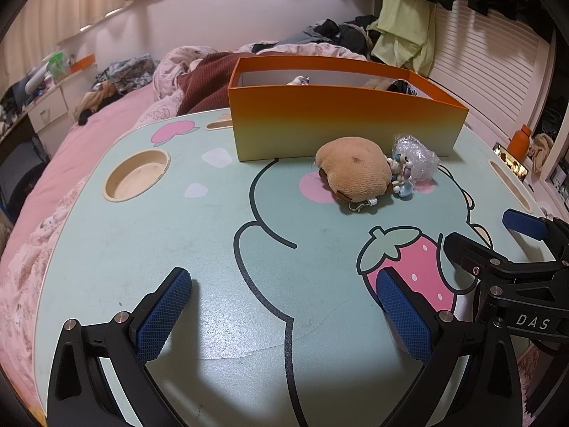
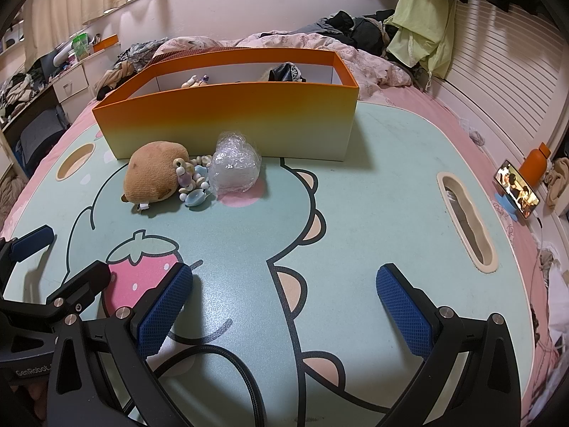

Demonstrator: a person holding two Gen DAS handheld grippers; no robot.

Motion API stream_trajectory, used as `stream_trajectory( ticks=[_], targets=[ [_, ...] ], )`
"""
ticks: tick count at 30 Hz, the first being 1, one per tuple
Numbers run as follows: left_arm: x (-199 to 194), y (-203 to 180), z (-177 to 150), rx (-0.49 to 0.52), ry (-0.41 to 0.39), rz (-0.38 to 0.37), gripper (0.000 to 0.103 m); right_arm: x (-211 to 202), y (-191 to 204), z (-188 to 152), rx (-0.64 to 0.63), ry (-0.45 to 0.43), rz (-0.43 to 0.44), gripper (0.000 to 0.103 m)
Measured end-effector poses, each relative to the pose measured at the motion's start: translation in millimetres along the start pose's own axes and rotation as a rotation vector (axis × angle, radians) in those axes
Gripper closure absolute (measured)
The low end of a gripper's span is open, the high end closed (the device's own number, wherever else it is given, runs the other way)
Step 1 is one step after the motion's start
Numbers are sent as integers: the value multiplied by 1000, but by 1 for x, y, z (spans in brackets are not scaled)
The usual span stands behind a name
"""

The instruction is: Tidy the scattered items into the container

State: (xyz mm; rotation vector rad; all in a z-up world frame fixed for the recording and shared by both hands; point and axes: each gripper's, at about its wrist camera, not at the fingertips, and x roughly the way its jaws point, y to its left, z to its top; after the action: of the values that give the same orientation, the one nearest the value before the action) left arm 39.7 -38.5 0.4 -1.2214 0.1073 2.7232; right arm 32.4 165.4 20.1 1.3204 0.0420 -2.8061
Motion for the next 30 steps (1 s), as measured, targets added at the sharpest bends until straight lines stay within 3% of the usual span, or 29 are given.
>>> stream_trajectory(
  ticks=[16, 19, 21, 23, 26, 28, 30],
  targets=[
    [-1, -2, 1, 2, 1, -5, 0, -1, 0, 0, 0, -1, 1, 0],
    [-3, -1, 5, 0, 20, -40, 0, -1, 0, 0, 2, -3, 2, 0],
    [-7, 4, 12, -50, 38, -109, 7, -2, 0, 0, 3, -4, 3, 0],
    [-14, 9, 25, -109, 7, -171, 9, -2, 0, 1, 3, -4, 4, 0],
    [-9, 7, 51, -83, -21, -160, 10, -3, 0, 2, 3, -5, 4, 0],
    [5, 1, 66, -52, -6, -144, 22, -3, 1, 2, 3, -6, 4, 0],
    [24, -5, 78, -44, 49, -147, 40, -3, 1, 2, 3, -7, 2, 0]
  ],
)
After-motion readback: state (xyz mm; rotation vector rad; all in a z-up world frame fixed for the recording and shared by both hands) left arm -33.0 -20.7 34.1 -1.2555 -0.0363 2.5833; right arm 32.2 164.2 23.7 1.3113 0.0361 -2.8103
